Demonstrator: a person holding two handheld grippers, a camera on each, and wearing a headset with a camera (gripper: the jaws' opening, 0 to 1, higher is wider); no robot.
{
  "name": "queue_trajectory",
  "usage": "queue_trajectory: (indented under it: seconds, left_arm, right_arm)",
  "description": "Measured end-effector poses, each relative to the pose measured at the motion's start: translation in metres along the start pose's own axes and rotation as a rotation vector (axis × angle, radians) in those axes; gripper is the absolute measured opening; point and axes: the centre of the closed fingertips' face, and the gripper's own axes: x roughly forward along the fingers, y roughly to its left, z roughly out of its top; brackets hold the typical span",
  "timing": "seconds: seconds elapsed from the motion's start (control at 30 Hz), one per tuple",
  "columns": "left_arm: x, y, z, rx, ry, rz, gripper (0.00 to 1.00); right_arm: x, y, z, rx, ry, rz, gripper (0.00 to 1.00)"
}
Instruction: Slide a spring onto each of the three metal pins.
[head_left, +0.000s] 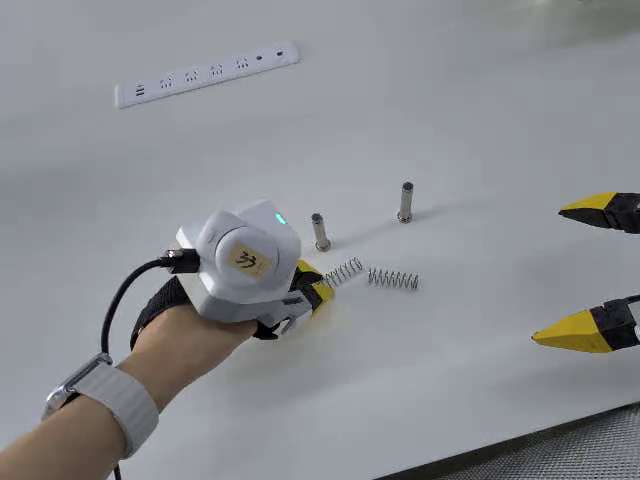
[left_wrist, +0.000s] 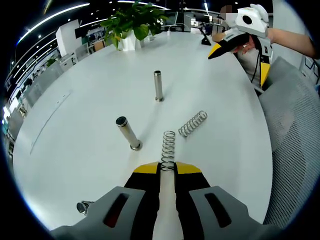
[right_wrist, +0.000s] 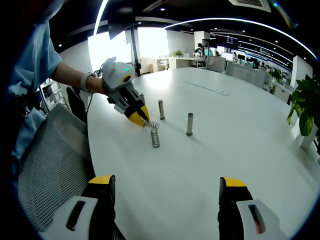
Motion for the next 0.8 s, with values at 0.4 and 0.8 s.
queue_trajectory:
  seconds: [0.4,0.8]
  left_arm:
    - [-0.011,-0.01,-0.003,-0.022,-0.048,0.034,0.07]
    - [-0.038,-0.016,0.001,-0.074,-0.16,0.111,0.07]
  right_arm:
    - [0.003,-0.001,-0.001,-0.01,-0.001,0.015,0.84]
    - [0.008,0.007,0.009,-0.044,-0.002,0.039,0.83]
